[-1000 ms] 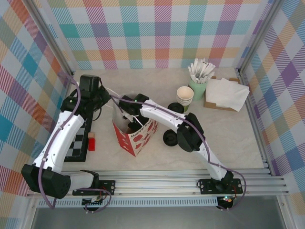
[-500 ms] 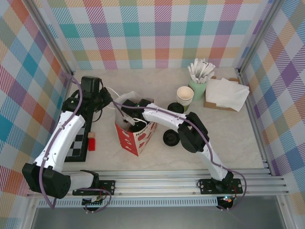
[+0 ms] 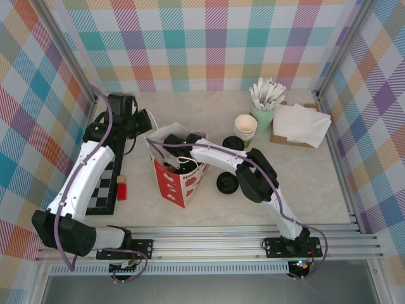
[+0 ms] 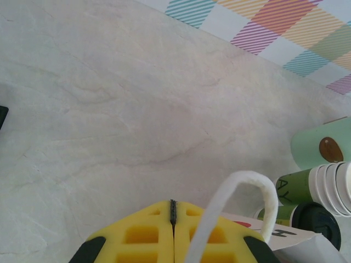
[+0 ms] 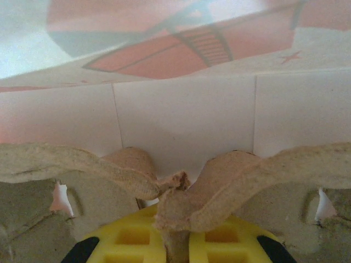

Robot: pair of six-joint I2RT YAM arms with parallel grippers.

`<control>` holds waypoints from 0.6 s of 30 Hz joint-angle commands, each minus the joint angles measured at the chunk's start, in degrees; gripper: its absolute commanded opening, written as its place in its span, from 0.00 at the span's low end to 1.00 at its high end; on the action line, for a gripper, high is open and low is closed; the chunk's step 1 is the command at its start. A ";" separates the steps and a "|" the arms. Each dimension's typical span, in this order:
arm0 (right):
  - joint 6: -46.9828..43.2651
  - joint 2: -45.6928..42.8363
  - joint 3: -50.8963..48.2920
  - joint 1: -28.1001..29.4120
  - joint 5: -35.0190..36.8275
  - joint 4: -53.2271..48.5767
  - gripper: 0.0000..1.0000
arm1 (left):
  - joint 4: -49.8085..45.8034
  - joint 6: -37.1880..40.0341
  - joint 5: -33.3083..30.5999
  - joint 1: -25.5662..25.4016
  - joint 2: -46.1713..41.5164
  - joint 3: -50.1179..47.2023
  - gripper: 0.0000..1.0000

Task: Pack the takeout coffee

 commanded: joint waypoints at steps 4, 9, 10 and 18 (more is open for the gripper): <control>-2.77 -2.82 -0.10 0.53 -0.54 -5.19 0.10 | 3.03 1.23 0.72 1.96 0.99 4.12 0.00; -3.78 -3.98 -1.25 0.53 -1.18 -4.96 0.13 | 3.49 1.87 2.33 1.96 2.38 5.71 0.00; -3.78 -4.16 -1.90 0.54 -1.36 -4.50 0.14 | 3.42 1.88 1.44 2.02 2.65 6.07 0.00; 1.09 -1.42 -6.67 0.51 3.97 -0.53 0.17 | 6.59 2.87 4.87 2.30 3.18 3.61 0.00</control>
